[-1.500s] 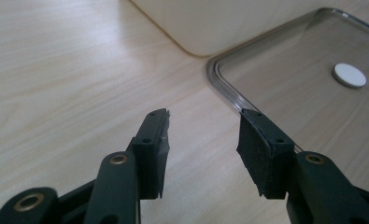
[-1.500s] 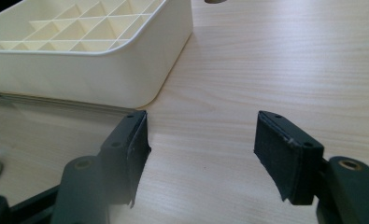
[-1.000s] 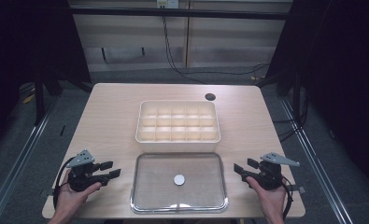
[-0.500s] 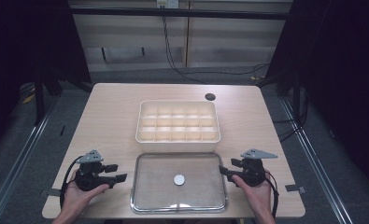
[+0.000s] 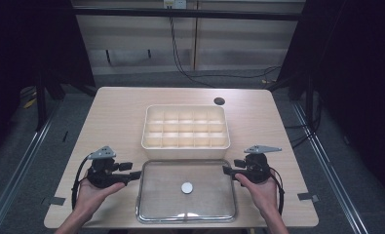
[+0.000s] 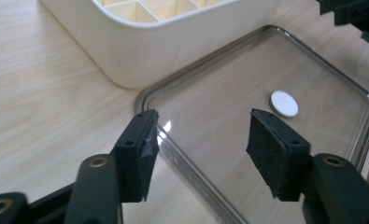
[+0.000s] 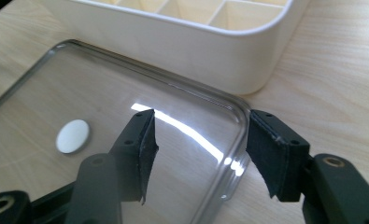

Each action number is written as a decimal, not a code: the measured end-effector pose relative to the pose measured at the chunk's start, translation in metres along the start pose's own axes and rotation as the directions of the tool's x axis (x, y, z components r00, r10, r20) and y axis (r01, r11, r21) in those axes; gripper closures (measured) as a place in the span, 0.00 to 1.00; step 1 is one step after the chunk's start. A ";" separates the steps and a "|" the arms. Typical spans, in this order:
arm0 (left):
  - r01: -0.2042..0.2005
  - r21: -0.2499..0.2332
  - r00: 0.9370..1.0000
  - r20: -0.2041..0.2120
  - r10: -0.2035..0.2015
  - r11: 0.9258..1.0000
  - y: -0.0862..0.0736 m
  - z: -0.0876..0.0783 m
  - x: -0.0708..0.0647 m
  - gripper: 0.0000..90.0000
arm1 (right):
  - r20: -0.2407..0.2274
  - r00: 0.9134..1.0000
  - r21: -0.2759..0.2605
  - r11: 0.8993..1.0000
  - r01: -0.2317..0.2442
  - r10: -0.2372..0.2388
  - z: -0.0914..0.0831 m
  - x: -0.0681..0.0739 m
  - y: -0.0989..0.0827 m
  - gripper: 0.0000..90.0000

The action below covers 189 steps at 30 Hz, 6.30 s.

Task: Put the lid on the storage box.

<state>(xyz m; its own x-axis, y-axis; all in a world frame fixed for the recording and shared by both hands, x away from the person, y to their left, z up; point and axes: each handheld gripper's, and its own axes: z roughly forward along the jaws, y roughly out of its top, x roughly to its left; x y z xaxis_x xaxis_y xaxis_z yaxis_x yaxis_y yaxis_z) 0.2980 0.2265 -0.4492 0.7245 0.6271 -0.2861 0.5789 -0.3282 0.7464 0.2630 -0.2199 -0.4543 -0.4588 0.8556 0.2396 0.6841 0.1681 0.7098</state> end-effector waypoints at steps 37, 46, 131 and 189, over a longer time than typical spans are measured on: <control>-0.016 0.155 1.000 -0.016 0.018 0.988 -0.028 0.037 0.008 0.55 | 0.078 0.996 0.045 0.998 -0.045 0.042 0.027 -0.017 -0.031 0.60; -0.048 0.175 0.999 0.029 0.044 0.983 -0.028 0.038 0.005 0.67 | 0.060 0.998 0.049 0.999 0.004 -0.007 0.030 -0.011 -0.032 0.61; 0.099 0.017 0.992 0.079 -0.100 0.995 -0.029 0.025 0.012 0.55 | -0.311 0.909 -0.115 0.939 -0.325 0.277 0.016 -0.029 -0.032 0.80; 0.039 -0.128 0.995 0.095 -0.026 0.991 0.010 -0.007 0.003 0.77 | -0.226 0.960 -0.240 0.945 -0.221 0.167 -0.017 -0.014 0.000 0.81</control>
<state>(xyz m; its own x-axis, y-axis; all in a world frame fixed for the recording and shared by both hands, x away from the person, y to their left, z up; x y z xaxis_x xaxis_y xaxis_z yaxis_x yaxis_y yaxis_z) 0.3029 0.2305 -0.4383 0.7413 0.5654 -0.3617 0.5536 -0.2103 0.8058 0.2595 -0.2403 -0.4461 -0.4544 0.7384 0.4983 0.6123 -0.1474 0.7768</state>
